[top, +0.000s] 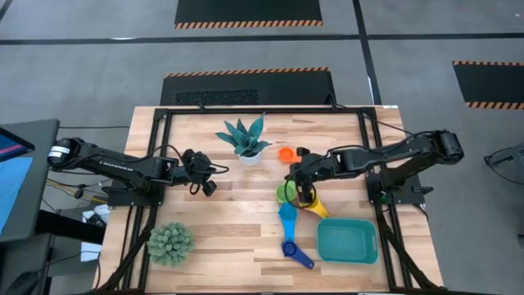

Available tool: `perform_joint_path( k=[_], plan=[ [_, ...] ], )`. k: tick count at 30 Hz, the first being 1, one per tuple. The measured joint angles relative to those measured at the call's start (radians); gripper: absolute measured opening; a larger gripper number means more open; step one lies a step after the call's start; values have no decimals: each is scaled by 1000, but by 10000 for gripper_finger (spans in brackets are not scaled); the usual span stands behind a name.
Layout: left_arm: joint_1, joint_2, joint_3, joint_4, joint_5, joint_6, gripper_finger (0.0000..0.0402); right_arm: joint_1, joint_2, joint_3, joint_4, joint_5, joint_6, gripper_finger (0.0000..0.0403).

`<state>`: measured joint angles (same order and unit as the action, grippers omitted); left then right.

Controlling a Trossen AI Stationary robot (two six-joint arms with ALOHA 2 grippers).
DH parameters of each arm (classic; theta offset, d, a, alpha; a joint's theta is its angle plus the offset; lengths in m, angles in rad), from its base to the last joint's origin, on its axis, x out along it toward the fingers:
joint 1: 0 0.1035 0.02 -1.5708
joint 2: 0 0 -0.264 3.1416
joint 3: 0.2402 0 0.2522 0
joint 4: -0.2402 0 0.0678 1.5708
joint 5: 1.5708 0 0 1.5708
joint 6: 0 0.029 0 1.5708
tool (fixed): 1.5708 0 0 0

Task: Nest measuring cups in basket
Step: Stack the green measuring cup on top of the yellow measuring cup

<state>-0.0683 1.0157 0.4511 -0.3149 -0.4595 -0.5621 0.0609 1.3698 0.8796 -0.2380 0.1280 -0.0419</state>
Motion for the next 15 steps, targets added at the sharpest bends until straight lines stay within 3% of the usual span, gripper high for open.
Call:
perform_joint_path(
  k=[5,12,15],
  plan=[
    [0,0,0,-3,0,0,0,-28,74,113,-155,-11,43,23],
    [0,0,0,-10,4,0,0,-53,265,285,-341,-27,-209,26],
    [0,0,0,-12,7,0,0,-58,342,307,-374,-26,-244,25]
  ],
)
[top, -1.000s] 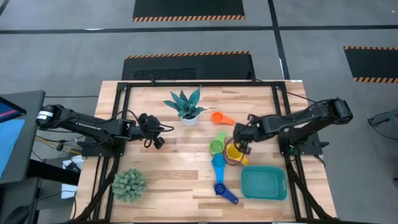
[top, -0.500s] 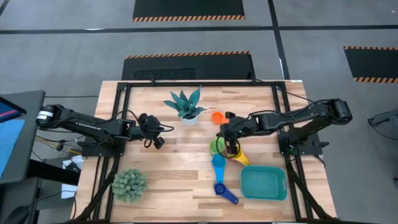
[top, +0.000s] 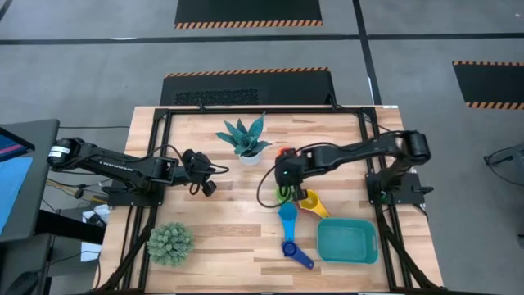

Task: Nest measuring cups in basket
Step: Stack the green measuring cup on top of the yellow measuring cup

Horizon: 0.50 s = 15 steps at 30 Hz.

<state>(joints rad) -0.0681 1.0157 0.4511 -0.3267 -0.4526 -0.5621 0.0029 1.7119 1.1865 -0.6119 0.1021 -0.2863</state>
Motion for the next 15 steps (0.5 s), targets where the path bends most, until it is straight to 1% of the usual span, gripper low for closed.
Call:
perform_joint_path(
  k=[3,6,11,15],
  plan=[
    [0,0,0,0,0,0,0,5,51,36,-31,2,-10,28],
    [0,0,0,0,-1,0,0,12,95,82,-141,4,-56,45],
    [0,0,0,-4,-1,-5,0,10,128,157,-244,17,-114,95],
    [0,0,0,-5,-1,-8,0,8,127,166,-217,23,-152,148]
  ],
)
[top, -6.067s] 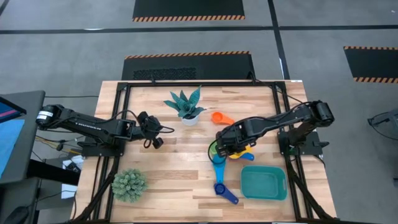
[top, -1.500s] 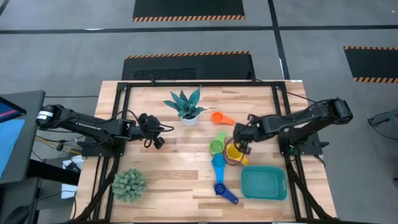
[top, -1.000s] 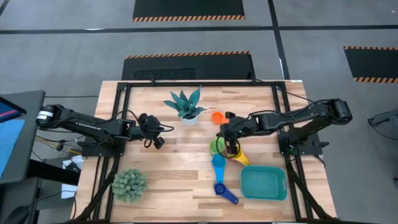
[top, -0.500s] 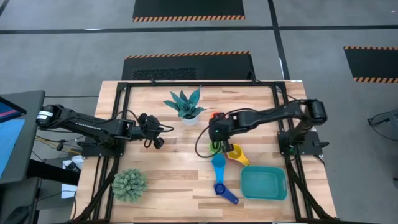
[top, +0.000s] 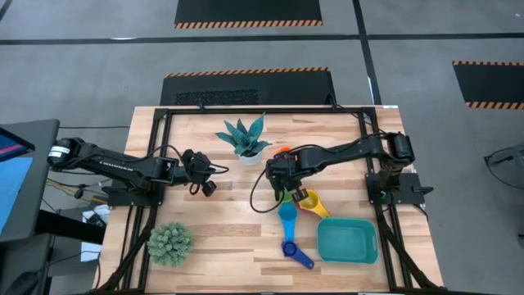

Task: Nest measuring cups in basket
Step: Stack the green measuring cup on top of the yellow measuring cup

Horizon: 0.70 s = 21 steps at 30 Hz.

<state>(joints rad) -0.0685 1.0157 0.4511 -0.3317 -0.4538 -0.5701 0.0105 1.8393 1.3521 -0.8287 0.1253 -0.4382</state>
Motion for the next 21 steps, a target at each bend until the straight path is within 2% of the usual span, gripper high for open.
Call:
perform_joint_path(
  k=[5,9,14,21],
  plan=[
    [0,0,0,0,-3,12,0,-8,30,1,21,-16,-17,211],
    [0,0,0,-3,-3,13,0,-5,58,7,48,-21,-31,240],
    [0,0,0,-23,-4,5,0,-6,94,13,73,-22,-50,240],
    [0,0,0,-17,-4,1,0,1,140,10,83,-27,-31,206]
  ],
)
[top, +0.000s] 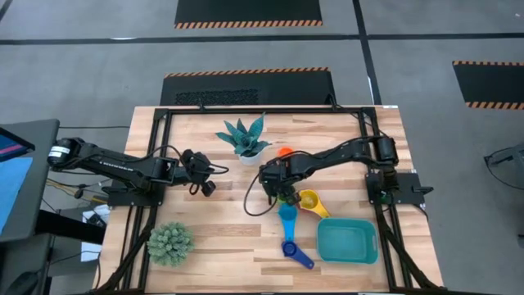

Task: Nest measuring cups in basket
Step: Stack the green measuring cup on top of the yellow measuring cup

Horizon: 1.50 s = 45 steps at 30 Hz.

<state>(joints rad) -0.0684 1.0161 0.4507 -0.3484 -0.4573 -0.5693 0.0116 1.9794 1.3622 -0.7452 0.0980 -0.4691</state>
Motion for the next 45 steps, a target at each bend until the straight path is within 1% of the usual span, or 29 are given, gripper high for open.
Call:
perform_joint_path(
  k=[3,5,8,11,12,16,18,20,22,25,27,29,32,37,41,45],
  plan=[
    [0,0,0,-4,-2,1,0,12,20,8,20,6,33,180],
    [0,0,0,6,-1,1,0,20,24,9,12,5,54,155],
    [0,0,0,-7,-2,0,0,35,33,9,11,6,69,101],
    [0,0,0,-2,-1,0,0,43,30,34,-29,6,71,30],
    [0,0,0,-4,-1,-1,0,43,28,47,-38,7,68,18],
    [0,0,0,0,-1,-2,0,37,32,118,-90,61,69,17],
    [0,0,0,3,-1,-2,0,28,32,162,-120,68,75,10],
    [0,0,0,3,-1,-4,0,15,31,217,-162,66,115,9],
    [0,0,0,1,-1,-16,0,2,28,274,-224,63,206,11],
    [0,0,0,0,-1,-39,0,-18,27,340,-349,39,397,9],
    [0,0,0,0,-1,-57,0,-24,17,357,-436,16,511,8],
    [0,0,0,-1,-1,-76,0,-12,-11,356,-508,16,602,8],
    [0,0,0,0,-2,-97,0,30,-56,357,-565,31,745,8],
    [0,0,0,4,-2,-116,0,106,-155,347,-569,117,989,7],
    [0,0,0,3,-27,-116,0,138,-216,267,-588,163,1186,7],
    [0,0,0,2,-55,-116,0,161,-265,138,-557,162,1366,7]
  ],
)
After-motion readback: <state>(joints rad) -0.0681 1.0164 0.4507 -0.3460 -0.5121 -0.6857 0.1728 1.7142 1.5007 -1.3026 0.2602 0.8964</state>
